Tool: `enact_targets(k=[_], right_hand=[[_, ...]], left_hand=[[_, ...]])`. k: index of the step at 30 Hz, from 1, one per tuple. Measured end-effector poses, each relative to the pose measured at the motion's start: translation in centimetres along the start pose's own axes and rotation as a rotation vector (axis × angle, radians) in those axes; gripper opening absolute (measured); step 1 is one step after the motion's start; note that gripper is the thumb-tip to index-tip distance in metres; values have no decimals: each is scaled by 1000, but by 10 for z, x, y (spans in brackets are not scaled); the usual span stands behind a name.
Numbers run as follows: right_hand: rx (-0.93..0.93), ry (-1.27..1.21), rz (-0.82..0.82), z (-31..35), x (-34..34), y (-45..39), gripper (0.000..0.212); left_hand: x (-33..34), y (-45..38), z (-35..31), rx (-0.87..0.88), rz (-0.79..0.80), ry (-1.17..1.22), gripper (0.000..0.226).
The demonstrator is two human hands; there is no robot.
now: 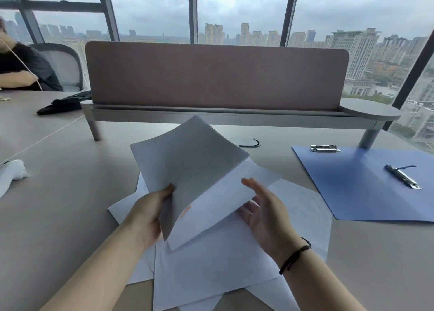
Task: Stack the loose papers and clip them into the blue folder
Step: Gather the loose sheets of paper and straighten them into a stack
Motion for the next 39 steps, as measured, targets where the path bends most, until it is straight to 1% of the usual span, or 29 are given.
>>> enact_targets(k=[1,3,4,5,6,7,8,9,11,13,15,16,18,19,20,21,22,23,24,26,27,29,31,32,33,34,35,37,39], right_hand=[[37,160,35,-4,2,0,21],[60,576,41,-13,2,-3,31],[35,788,12,-14,1,-3,28],[-10,971,-15,-13,0,-3,17],[-61,1102,-37,-10,-1,-3,6],[-109,1143,-40,-6,-4,-4,7],[-147,1121,-13,0,-8,-4,5],[-190,1076,30,5,-11,-2,12],[-229,926,104,18,-15,3,35],[-194,700,164,28,-19,7,58],[-192,577,220,36,-19,11,70],[-201,537,225,38,-20,13,77],[-227,441,234,41,-19,15,90],[-241,391,234,40,-17,16,92],[-247,342,230,39,-15,16,90],[-250,296,218,36,-12,17,82],[-240,264,194,35,-9,19,66],[-212,244,178,35,-6,20,46],[-166,219,152,34,-3,21,32],[-97,209,132,32,-3,22,36],[-115,267,167,32,-2,22,34],[-207,382,227,30,0,23,24],[-295,391,214,28,2,22,16],[-321,366,211,28,5,22,16],[-336,342,226,26,5,22,19],[-334,336,244,24,6,22,21],[-321,349,249,22,7,22,21],[-266,390,221,15,6,21,20],[-208,417,186,10,6,20,19]], left_hand=[[-1,-1,1,0,10,-36,15],[-4,-1,1,6,18,-103,23],[-6,-2,1,13,11,-142,27],[-6,-2,0,28,9,-185,28],[-7,-2,-2,63,4,-245,26],[-6,0,-5,107,-6,-302,22],[-7,1,-9,153,-19,-361,18],[-7,3,-14,190,-26,-407,17],[-10,6,-22,224,0,-493,21],[-14,7,-26,218,50,-540,30],[-12,9,-25,179,88,-568,41],[-10,10,-23,161,114,-572,40],[-5,12,-17,139,152,-581,27],[-3,12,-14,142,146,-597,23],[-1,12,-12,166,137,-626,23],[1,13,-10,197,120,-667,27],[4,14,-9,237,106,-700,30],[6,15,-9,279,83,-719,28],[7,15,-9,335,59,-716,23],[9,18,-13,469,22,-668,20],[12,21,-17,544,32,-643,25],[20,28,-26,721,119,-608,52],[28,35,-31,860,202,-590,78],[29,36,-32,894,204,-594,83],[29,34,-31,904,200,-603,83],[25,32,-29,879,187,-598,77],[22,30,-26,811,173,-562,68],[16,28,-17,614,178,-493,50],[16,24,-7,493,113,-572,20]])
Point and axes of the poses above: each hand's wrist, its own y-axis away from the middle knuckle, its own x-axis out of the palm, z = x × y, the point moved 1 cm from there along -y, towards the middle knuckle, and after that the axes turned 11 degrees about z, right-handed, at the moved point
